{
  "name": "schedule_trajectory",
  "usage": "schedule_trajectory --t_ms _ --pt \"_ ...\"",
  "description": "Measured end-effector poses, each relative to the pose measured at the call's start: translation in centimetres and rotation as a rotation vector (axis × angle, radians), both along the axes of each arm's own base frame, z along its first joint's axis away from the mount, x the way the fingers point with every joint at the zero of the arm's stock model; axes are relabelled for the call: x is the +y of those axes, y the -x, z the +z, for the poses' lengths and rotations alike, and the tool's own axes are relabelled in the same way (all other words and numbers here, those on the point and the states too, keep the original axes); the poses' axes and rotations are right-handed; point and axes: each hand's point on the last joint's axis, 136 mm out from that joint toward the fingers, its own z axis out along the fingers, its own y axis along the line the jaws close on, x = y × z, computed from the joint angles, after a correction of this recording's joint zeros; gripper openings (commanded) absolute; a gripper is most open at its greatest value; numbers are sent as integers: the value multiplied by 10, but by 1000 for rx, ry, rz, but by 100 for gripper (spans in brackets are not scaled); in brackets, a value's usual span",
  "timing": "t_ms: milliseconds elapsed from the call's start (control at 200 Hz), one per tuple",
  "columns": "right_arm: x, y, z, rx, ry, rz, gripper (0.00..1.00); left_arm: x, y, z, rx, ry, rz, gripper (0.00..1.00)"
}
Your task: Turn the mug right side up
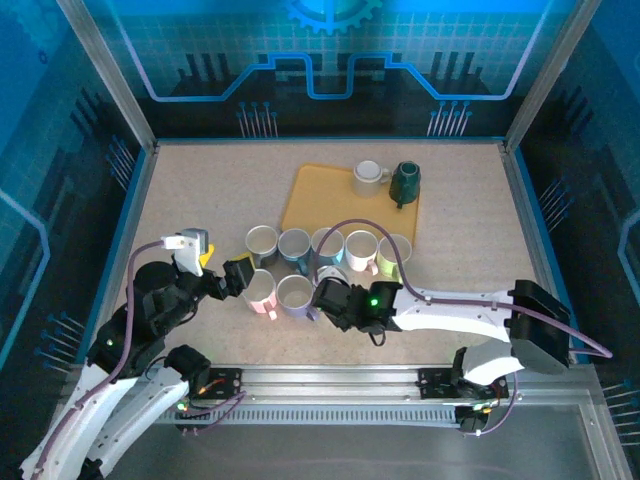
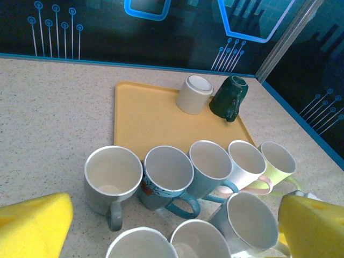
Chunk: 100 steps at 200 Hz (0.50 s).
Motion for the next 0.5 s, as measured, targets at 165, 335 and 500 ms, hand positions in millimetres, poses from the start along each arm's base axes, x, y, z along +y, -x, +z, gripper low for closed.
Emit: schedule_trajectory --t_ms 165,335,500 --pt "4 5 15 10 -66 17 47 -1 -1 -1 6 -3 0 99" --pt "3 10 17 29 -91 30 47 -1 -1 -2 8 -4 0 99" --pt "4 16 13 61 -98 41 46 -1 -2 -3 11 -5 0 99"
